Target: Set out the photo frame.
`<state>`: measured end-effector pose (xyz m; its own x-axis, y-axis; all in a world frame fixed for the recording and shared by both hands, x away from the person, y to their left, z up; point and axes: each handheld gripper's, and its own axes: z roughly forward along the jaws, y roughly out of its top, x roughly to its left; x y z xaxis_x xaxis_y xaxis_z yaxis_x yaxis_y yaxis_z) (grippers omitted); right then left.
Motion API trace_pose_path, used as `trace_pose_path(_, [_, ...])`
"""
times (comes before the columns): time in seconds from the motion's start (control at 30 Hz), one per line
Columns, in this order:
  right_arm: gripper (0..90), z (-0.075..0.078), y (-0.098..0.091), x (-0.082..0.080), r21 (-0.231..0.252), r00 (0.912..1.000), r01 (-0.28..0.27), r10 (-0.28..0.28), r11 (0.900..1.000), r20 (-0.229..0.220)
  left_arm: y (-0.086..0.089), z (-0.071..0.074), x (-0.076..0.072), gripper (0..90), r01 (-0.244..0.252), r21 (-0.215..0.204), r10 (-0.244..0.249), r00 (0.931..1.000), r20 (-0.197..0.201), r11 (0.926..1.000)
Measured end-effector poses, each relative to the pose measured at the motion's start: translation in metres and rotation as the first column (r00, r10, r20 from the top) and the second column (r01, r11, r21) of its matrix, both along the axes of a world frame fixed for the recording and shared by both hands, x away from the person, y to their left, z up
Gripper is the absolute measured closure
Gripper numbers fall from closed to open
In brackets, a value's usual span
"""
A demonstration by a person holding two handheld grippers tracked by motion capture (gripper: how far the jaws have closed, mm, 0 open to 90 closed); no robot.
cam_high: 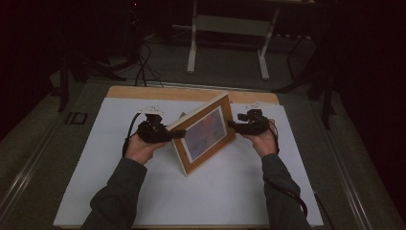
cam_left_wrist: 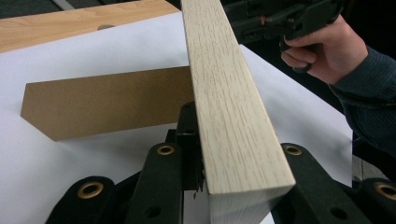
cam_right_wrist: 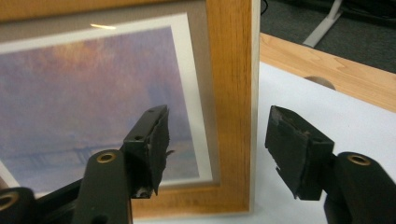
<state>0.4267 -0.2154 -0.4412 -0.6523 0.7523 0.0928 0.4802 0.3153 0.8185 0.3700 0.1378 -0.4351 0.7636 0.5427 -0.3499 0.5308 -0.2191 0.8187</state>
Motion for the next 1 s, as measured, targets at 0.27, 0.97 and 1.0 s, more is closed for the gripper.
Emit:
trace_pose_path(0.27, [31.2,0.003,0.002,0.013,0.039,0.9998,-0.02,0.02,0.999,-0.006,0.001,0.001,0.003,73.7,0.021,0.016,-0.021,0.9998,0.0,0.9996])
trace_pose_path(0.97, [22.2,0.001,0.013,0.04,0.08,0.9936,-0.102,0.105,0.9916,-0.041,0.002,0.002,0.013,73.9,0.072,0.012,-0.072,0.9973,0.012,0.9973])
trace_pose_path(1.0, [21.3,0.0,0.013,0.041,0.083,0.9933,-0.103,0.107,0.9912,-0.044,0.002,0.002,0.013,73.9,0.074,0.012,-0.074,0.9972,0.011,0.9972])
